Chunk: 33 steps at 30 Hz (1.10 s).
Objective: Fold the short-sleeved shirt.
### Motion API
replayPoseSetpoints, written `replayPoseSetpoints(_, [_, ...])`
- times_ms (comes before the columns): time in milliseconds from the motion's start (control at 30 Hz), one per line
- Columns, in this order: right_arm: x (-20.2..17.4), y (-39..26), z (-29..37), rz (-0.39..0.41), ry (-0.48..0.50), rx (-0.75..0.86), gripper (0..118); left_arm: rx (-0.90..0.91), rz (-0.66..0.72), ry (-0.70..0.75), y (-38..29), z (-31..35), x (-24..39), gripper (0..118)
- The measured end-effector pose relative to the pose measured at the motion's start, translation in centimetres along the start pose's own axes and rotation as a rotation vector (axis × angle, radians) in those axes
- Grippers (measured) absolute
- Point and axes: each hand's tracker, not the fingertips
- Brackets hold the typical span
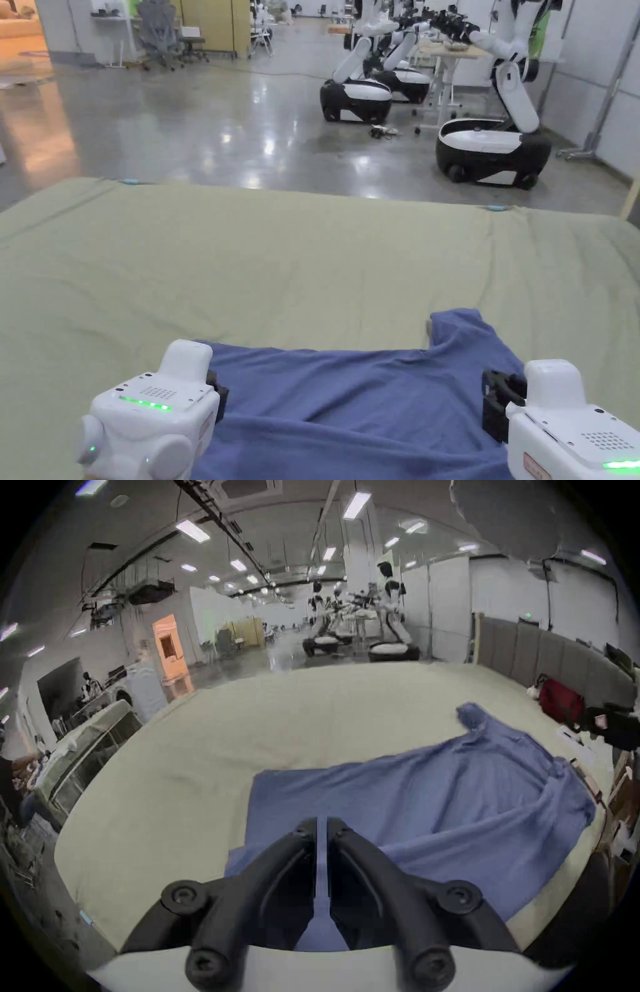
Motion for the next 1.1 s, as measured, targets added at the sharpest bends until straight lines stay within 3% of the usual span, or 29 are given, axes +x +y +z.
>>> replayPoseSetpoints(67, [0.4, -0.1, -0.6, 0.007, -0.003, -0.01, 13, -0.024, 0.03, 0.016, 0.1, -2.3, -1.7, 6])
replayPoseSetpoints(100, [0.8, -0.2, -1.1, 0.004, -0.004, -0.023, 13, -0.051, 0.039, 0.044, 0.4, -3.6, -2.6, 11])
replayPoseSetpoints(167, [1.4, -0.3, -2.0, -0.003, -0.008, -0.043, 13, -0.094, 0.024, 0.072, 1.3, -6.5, -3.9, 62])
replayPoseSetpoints(200, [1.8, -0.4, -2.4, -0.004, -0.013, -0.051, 13, -0.116, 0.018, 0.076, 1.9, -7.9, -4.2, 81])
replayPoseSetpoints(267, [2.5, -0.5, -3.1, -0.006, -0.026, -0.069, 13, -0.136, 0.005, 0.099, 3.2, -10.7, -4.9, 88])
replayPoseSetpoints(333, [3.3, -0.6, -4.0, -0.016, -0.042, -0.096, 13, -0.192, -0.007, 0.124, 4.4, -14.1, -5.2, 108])
replayPoseSetpoints(367, [3.8, -0.6, -4.4, -0.021, -0.048, -0.111, 13, -0.213, -0.002, 0.127, 4.9, -15.5, -5.4, 109])
replayPoseSetpoints(533, [6.3, -0.3, -6.8, -0.008, -0.089, -0.181, 13, -0.29, -0.084, 0.183, 5.8, -22.0, -4.9, 108])
replayPoseSetpoints(633, [8.3, 0.6, -9.8, 0.025, -0.129, -0.208, 14, -0.295, -0.128, 0.2, 5.8, -21.6, -3.0, 99])
replayPoseSetpoints(667, [8.9, 1.1, -11.1, 0.042, -0.149, -0.221, 16, -0.279, -0.145, 0.215, 5.9, -21.3, -2.7, 77])
replayPoseSetpoints(733, [10.5, 2.2, -15.0, 0.04, -0.148, -0.289, 23, -0.231, -0.187, 0.169, 6.2, -19.7, -1.5, 3])
replayPoseSetpoints(767, [11.1, 2.6, -16.9, 0.034, -0.141, -0.328, 38, -0.241, -0.183, 0.168, 6.3, -19.3, -1.0, 3])
replayPoseSetpoints(833, [12.7, 3.2, -21.3, 0.004, -0.113, -0.398, 80, -0.2, -0.186, 0.156, 6.5, -17.8, -0.2, 3])
replayPoseSetpoints(967, [14.1, 2.7, -26.5, 0.021, -0.191, -0.516, 82, -0.142, -0.181, 0.122, 7.5, -14.5, 0.3, 3])
replayPoseSetpoints(1100, [14.3, 1.2, -28.1, -0.028, -0.279, -0.723, 79, -0.111, -0.189, 0.106, 8.4, -12.6, -0.1, 3])
